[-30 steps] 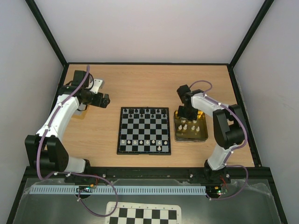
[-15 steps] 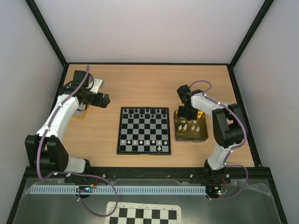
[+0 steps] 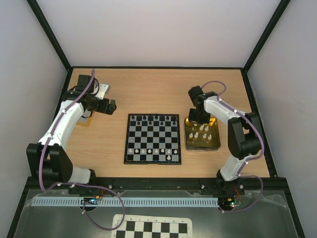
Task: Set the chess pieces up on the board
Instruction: Pick up the chess piece from the storage box, then place the chess piece on the chessboard.
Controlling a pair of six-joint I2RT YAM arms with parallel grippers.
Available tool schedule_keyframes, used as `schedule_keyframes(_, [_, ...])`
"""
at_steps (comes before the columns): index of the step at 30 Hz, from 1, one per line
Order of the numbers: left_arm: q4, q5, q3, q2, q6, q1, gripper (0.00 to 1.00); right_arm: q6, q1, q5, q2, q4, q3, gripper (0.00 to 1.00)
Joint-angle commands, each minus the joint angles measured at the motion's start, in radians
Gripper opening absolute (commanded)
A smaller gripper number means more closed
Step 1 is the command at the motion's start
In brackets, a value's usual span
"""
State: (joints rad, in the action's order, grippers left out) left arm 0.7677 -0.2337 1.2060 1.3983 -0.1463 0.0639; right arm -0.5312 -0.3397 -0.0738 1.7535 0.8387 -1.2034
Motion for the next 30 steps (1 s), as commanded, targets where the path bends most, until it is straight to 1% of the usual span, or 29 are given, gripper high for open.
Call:
schedule_keyframes(1, [0.004, -0.007, 0.011, -0.003, -0.001, -0.006, 0.94, 0.001, 0.0, 0.005, -0.106, 0.09, -0.035, 0.02])
schedule_keyframes(5, [0.004, -0.011, 0.016, -0.002, -0.002, -0.006, 0.94, -0.009, -0.054, 0.024, -0.182, 0.171, -0.074, 0.02])
schedule_keyframes(8, [0.004, -0.011, 0.022, 0.003, 0.0, -0.006, 0.94, -0.058, -0.141, 0.026, -0.238, 0.222, -0.083, 0.02])
schedule_keyframes(9, [0.004, -0.01, 0.027, 0.004, 0.0, -0.006, 0.94, -0.088, -0.187, 0.028, -0.261, 0.234, -0.076, 0.02])
schedule_keyframes(12, [0.0, -0.003, 0.03, 0.006, 0.004, -0.006, 0.94, -0.176, -0.294, 0.033, -0.34, 0.26, -0.022, 0.02])
schedule_keyframes(15, [-0.004, 0.001, 0.03, 0.01, 0.005, -0.006, 0.94, -0.264, -0.395, 0.022, -0.419, 0.268, 0.067, 0.02])
schedule_keyframes(18, [-0.005, 0.006, 0.033, 0.013, 0.007, -0.006, 0.95, -0.363, -0.487, -0.02, -0.499, 0.244, 0.168, 0.02])
schedule_keyframes(21, [-0.007, 0.01, 0.039, 0.02, 0.01, -0.006, 0.95, -0.449, -0.587, -0.021, -0.537, 0.224, 0.238, 0.02])
schedule_keyframes(27, [-0.002, 0.003, 0.057, 0.036, 0.014, -0.006, 0.97, -0.556, -0.726, -0.023, -0.513, 0.138, 0.304, 0.02])
schedule_keyframes(30, [-0.001, 0.008, 0.059, 0.033, 0.012, -0.006, 0.99, -0.572, -0.741, -0.025, -0.495, 0.081, 0.336, 0.02])
